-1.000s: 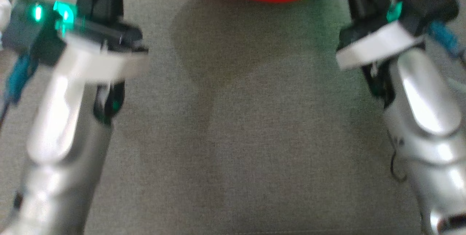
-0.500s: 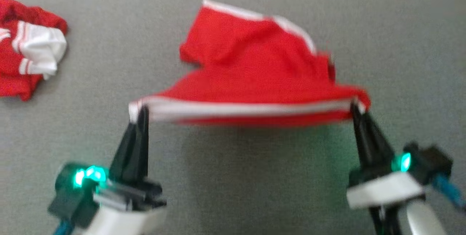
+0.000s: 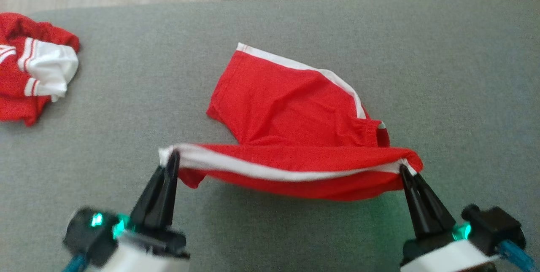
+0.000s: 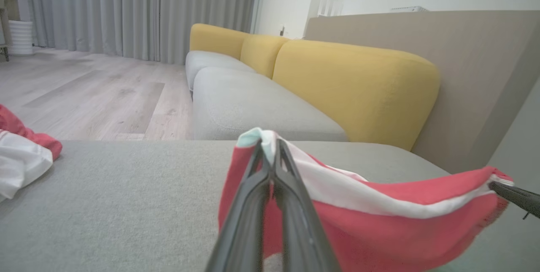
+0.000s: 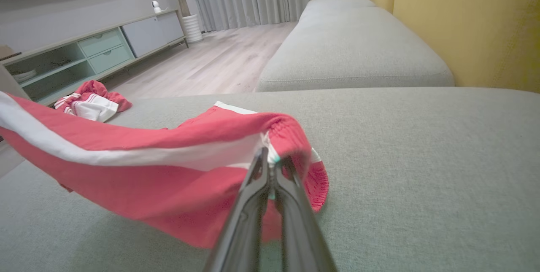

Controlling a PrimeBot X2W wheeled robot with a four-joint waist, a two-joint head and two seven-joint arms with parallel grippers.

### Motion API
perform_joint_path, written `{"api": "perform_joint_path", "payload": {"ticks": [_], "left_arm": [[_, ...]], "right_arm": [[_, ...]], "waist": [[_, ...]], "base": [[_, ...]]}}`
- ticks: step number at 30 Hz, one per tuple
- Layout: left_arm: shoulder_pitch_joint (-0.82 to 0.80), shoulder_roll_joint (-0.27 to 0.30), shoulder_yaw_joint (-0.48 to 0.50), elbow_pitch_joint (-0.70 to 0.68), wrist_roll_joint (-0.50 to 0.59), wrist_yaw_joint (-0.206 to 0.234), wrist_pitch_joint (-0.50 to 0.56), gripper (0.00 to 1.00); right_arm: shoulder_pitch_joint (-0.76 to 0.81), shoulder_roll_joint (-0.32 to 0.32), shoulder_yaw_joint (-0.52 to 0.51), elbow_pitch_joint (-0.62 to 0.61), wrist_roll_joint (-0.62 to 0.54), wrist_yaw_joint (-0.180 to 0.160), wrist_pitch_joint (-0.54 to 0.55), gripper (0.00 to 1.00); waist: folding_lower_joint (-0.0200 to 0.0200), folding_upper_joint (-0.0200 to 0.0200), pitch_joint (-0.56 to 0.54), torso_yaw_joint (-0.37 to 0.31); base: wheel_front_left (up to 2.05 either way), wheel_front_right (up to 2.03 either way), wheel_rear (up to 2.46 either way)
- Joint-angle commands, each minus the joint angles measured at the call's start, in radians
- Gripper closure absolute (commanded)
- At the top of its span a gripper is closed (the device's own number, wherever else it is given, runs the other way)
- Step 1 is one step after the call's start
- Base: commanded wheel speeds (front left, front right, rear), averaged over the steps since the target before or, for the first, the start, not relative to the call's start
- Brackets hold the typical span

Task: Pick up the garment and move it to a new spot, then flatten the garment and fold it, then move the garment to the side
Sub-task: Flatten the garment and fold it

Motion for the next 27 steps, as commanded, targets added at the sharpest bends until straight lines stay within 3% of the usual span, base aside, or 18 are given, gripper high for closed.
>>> {"api": "perform_joint_path", "payload": {"ticks": [1, 14, 27], "left_arm": [[-0.109, 0.022, 0.022, 0.007, -0.011, -0.01, 0.016, 1.0], [-0.653, 0.094, -0.111, 0.407, -0.046, -0.034, 0.113, 1.0], [-0.958, 0.035, -0.15, 0.77, -0.03, -0.01, 0.078, 1.0]], "right_arm": [[-0.065, 0.005, 0.023, -0.016, 0.004, 0.007, 0.007, 1.0], [-0.36, 0.017, 0.059, 0.25, 0.071, 0.007, -0.036, 1.0], [-0.58, 0.018, 0.133, 0.466, 0.127, 0.007, -0.137, 1.0]], "waist": [[-0.0001, -0.0001, 0.025, -0.01], [-0.0001, -0.0001, 0.224, -0.113], [-0.0001, -0.0001, 0.327, -0.175]], "base": [[0.0, 0.0, 0.0], [0.0, 0.0, 0.0], [0.0, 0.0, 0.0]]}}
